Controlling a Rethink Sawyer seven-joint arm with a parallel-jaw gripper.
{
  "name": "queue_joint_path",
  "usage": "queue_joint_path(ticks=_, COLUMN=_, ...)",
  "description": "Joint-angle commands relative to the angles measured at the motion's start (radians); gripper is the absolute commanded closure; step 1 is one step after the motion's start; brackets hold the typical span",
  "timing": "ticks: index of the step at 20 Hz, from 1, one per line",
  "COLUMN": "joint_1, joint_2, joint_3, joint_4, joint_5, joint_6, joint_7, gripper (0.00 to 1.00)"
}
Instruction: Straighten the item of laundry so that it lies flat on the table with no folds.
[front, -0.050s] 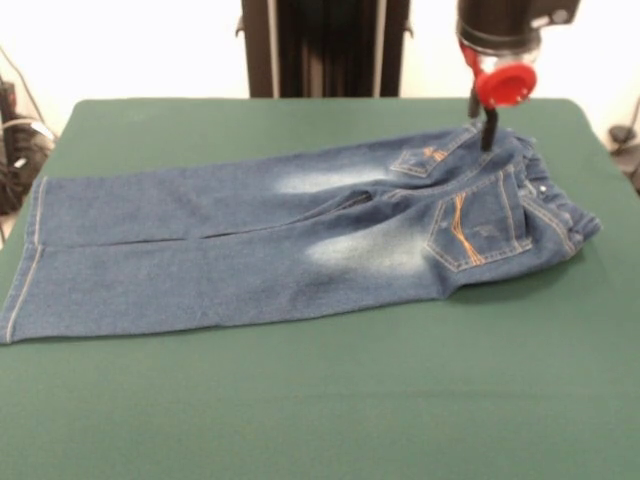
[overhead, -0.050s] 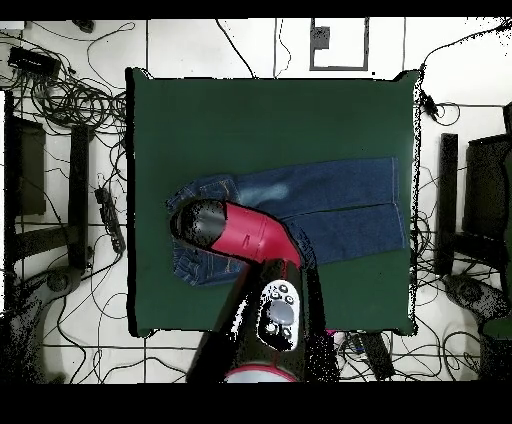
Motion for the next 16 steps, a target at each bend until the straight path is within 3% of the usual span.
queue_joint_path(ticks=1, joint_1=0.084, joint_2=0.142, joint_3=0.078, joint_4=-0.059, joint_5=0.068, joint_6=0.031, joint_7=0.219, gripper=0.0)
queue_joint_path(ticks=16, joint_1=0.158, joint_2=0.309, joint_3=0.008, joint_4=-0.211, joint_5=0.119, joint_6=0.038, joint_7=0.262, gripper=0.0)
